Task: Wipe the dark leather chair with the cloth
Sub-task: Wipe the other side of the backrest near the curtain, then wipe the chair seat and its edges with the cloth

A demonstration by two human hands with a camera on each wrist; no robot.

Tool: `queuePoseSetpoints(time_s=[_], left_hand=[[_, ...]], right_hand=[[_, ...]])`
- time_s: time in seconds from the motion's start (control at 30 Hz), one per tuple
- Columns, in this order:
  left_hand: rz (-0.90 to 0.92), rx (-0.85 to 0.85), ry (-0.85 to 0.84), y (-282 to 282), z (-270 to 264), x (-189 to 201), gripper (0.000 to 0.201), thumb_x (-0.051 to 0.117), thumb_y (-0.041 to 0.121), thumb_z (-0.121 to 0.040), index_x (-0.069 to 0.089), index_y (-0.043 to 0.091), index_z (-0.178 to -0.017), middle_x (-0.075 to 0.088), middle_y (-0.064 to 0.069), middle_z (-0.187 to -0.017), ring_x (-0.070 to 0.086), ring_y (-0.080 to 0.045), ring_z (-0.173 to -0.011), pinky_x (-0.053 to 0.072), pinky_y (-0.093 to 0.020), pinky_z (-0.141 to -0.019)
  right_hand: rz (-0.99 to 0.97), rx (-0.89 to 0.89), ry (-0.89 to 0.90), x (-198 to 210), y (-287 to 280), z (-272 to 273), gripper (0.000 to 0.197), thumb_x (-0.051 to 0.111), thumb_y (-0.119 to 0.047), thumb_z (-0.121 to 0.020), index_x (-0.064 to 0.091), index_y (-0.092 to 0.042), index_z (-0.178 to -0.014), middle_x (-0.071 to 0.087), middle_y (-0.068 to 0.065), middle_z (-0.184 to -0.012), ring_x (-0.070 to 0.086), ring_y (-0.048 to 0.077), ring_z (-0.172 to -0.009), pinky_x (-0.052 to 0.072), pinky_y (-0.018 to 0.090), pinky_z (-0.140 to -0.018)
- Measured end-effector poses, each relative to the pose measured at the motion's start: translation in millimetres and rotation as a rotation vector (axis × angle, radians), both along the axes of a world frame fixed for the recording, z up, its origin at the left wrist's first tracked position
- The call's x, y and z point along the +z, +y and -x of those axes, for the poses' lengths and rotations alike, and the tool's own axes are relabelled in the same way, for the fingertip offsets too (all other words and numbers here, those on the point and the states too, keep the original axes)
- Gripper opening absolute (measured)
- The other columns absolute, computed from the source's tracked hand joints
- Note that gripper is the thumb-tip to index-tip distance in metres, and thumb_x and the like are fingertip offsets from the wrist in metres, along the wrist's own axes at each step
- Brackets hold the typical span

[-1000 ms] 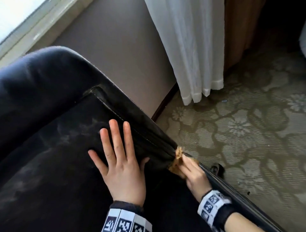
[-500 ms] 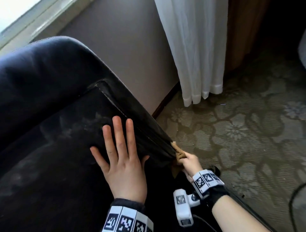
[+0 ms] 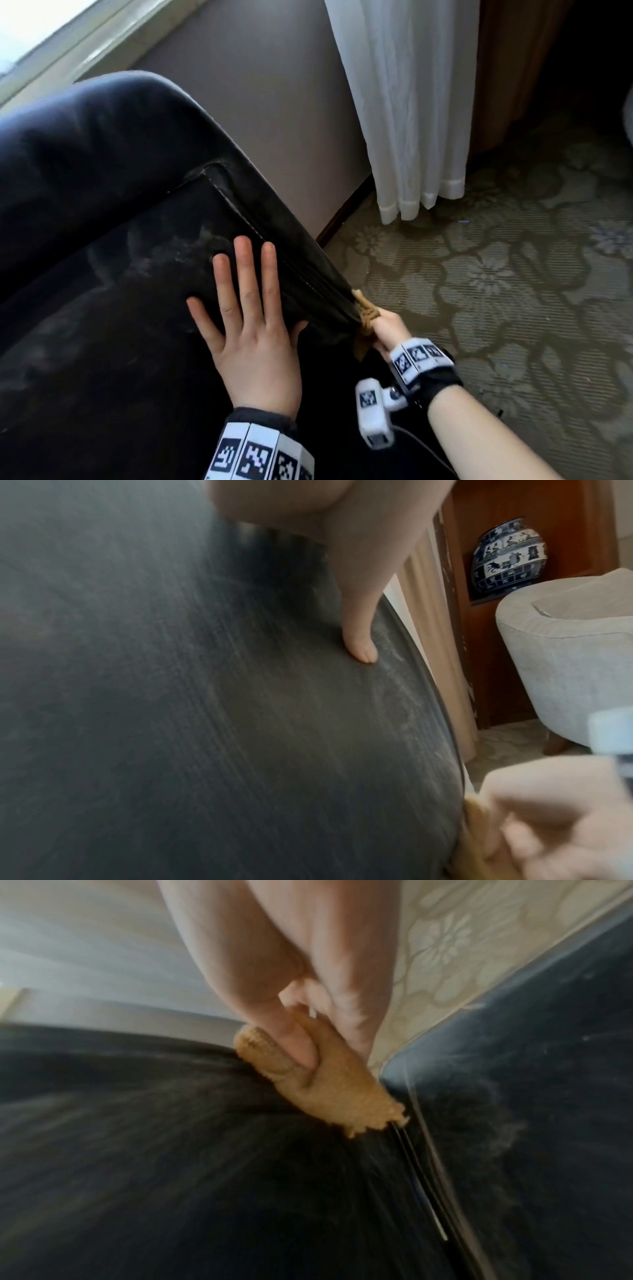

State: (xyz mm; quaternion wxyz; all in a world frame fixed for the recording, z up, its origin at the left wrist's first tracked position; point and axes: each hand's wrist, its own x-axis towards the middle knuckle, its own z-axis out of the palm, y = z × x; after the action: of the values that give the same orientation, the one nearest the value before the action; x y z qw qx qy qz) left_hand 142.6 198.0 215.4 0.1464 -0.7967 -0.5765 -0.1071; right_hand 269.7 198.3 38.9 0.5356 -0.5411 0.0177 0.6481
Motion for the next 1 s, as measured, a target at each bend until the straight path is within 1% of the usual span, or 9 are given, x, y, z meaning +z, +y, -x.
queuePoseSetpoints(time_s=[0.07, 0.17, 0.3, 0.47, 0.67, 0.73, 0.8, 0.87, 1.0], left_hand=[[0.012, 0.002, 0.005, -1, 1, 1, 0.122, 0.083, 0.032, -0.060, -0.002, 0.021, -0.147, -0.022, 0.005, -0.153, -0.017, -0.017, -0.142, -0.016, -0.046, -0.113], [0.021, 0.013, -0.004, -3, 0, 1, 0.119, 0.081, 0.032, -0.063, -0.002, 0.021, -0.147, -0.024, 0.005, -0.152, -0.019, -0.017, -0.141, -0.017, -0.046, -0.112], [0.029, 0.002, -0.028, -10, -1, 0, 0.109, 0.076, 0.029, -0.072, -0.001, 0.022, -0.148, -0.020, 0.004, -0.153, -0.018, -0.018, -0.141, -0.015, -0.046, -0.112], [0.031, -0.044, -0.260, -52, -7, -32, 0.081, 0.062, 0.010, -0.081, 0.015, 0.016, -0.147, -0.003, -0.001, -0.155, -0.004, -0.019, -0.144, -0.001, -0.041, -0.115], [0.368, 0.054, -0.304, -118, 20, -146, 0.101, 0.076, 0.008, -0.064, 0.017, 0.012, -0.146, 0.006, -0.003, -0.157, 0.008, -0.018, -0.143, 0.016, -0.042, -0.111], [0.465, 0.096, -0.300, -131, 38, -183, 0.104, 0.078, 0.017, -0.061, 0.018, 0.012, -0.146, 0.005, 0.001, -0.156, 0.008, -0.016, -0.143, 0.017, -0.041, -0.108], [0.537, 0.143, -0.306, -138, 58, -214, 0.113, 0.084, 0.026, -0.054, 0.020, 0.013, -0.146, 0.002, 0.005, -0.156, 0.004, -0.012, -0.143, 0.013, -0.037, -0.108], [0.565, 0.184, -0.303, -141, 77, -239, 0.116, 0.085, 0.039, -0.052, 0.021, 0.014, -0.145, -0.003, 0.010, -0.155, -0.002, -0.007, -0.142, 0.010, -0.034, -0.108], [0.635, 0.336, -0.297, -157, 113, -278, 0.107, 0.045, 0.070, -0.056, 0.013, 0.023, -0.146, -0.013, 0.016, -0.154, -0.011, -0.002, -0.141, 0.030, -0.046, -0.102]], right_hand=[[-0.011, 0.004, 0.084, 1, 4, 2, 0.038, 0.059, -0.002, -0.086, 0.057, -0.001, -0.124, 0.057, 0.016, -0.128, 0.067, 0.016, -0.097, 0.053, 0.027, -0.090], [-0.016, 0.115, 0.134, 3, -8, -15, 0.058, 0.029, 0.023, -0.080, 0.052, -0.001, -0.127, 0.060, 0.017, -0.121, 0.065, 0.011, -0.070, 0.054, 0.018, -0.056], [-0.090, 0.286, 0.060, 10, -38, -58, 0.054, 0.031, 0.020, -0.079, 0.058, 0.000, -0.121, 0.066, 0.018, -0.101, 0.064, 0.021, -0.081, 0.056, 0.029, -0.068], [-0.096, 0.093, -0.081, 0, -47, -136, 0.057, 0.057, 0.009, -0.066, 0.057, -0.005, -0.122, 0.074, 0.005, -0.096, 0.069, 0.013, -0.082, 0.058, 0.027, -0.074], [-0.083, 0.632, -0.550, -22, -72, -115, 0.052, 0.044, 0.025, -0.073, 0.071, -0.015, -0.091, 0.072, 0.014, -0.100, 0.063, 0.004, -0.077, 0.049, 0.010, -0.070], [-0.083, 0.753, -0.851, -27, -76, -92, 0.044, 0.055, 0.016, -0.072, 0.070, -0.021, -0.090, 0.072, -0.008, -0.073, 0.056, -0.014, -0.060, 0.039, -0.002, -0.063], [-0.167, 0.782, -1.127, -32, -77, -62, 0.045, 0.052, 0.004, -0.071, 0.066, -0.025, -0.102, 0.071, -0.017, -0.078, 0.059, -0.019, -0.076, 0.036, -0.004, -0.074], [-0.266, 0.799, -1.351, -47, -70, -38, 0.057, 0.049, -0.004, -0.068, 0.059, -0.018, -0.123, 0.064, 0.001, -0.122, 0.057, 0.011, -0.115, 0.036, 0.015, -0.099], [-0.323, 0.985, -1.559, -89, -41, 1, 0.057, 0.057, -0.007, -0.077, 0.048, -0.013, -0.133, 0.049, 0.009, -0.137, 0.043, 0.031, -0.128, 0.041, 0.038, -0.103]])
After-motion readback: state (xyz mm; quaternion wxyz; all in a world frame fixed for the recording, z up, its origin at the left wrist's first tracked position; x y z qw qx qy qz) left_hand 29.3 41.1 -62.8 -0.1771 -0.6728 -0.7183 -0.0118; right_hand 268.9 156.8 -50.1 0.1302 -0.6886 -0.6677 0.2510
